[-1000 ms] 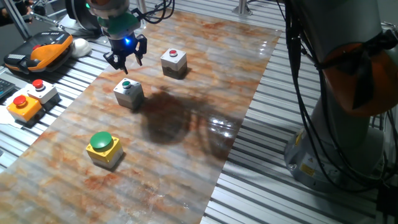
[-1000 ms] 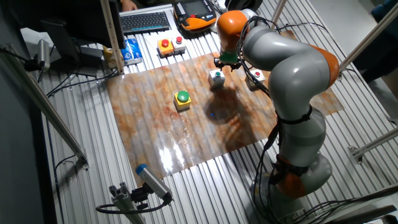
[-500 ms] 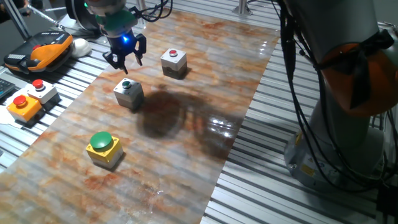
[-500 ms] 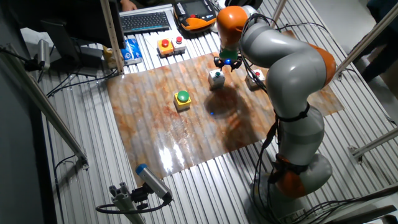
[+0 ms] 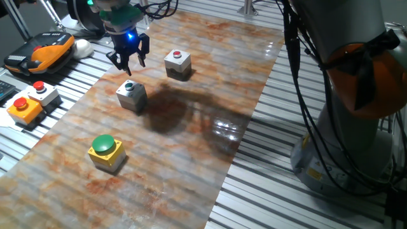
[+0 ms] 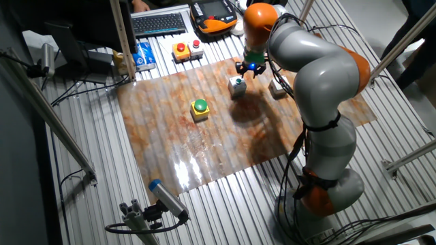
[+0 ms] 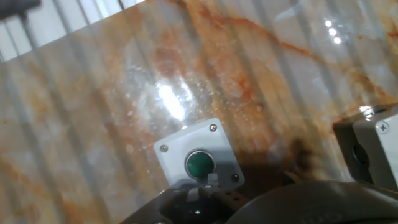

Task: Press three buttons from left to right in sequence

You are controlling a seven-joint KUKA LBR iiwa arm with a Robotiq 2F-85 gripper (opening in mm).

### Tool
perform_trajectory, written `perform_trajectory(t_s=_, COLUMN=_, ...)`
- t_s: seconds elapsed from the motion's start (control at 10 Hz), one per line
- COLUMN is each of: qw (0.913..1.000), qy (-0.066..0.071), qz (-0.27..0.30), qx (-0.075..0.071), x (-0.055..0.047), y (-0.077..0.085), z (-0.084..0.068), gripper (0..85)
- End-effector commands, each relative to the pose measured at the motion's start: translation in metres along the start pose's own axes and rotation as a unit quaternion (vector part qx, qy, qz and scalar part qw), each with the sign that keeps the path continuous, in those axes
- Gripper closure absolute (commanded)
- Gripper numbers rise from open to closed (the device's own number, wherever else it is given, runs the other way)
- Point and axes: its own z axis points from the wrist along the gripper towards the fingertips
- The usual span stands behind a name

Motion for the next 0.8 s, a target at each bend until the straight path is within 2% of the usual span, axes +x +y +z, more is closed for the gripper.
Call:
perform_trajectory(t_s=0.0, qw=0.9999, qy=0.003, qz=-0.011, qx=-0.009, x=-0.0001, y=-0.0002, z=0.0, gripper=34.0)
perform_trajectory(t_s=0.2, qw=0.9998, qy=-0.005, qz=-0.02, qx=-0.006, x=-0.0001, y=-0.0002, z=0.0, gripper=34.0)
perform_trajectory(t_s=0.7, qw=0.9998, qy=-0.008, qz=-0.013, qx=-0.009, x=-0.0016, y=0.0018, z=0.0015, gripper=34.0)
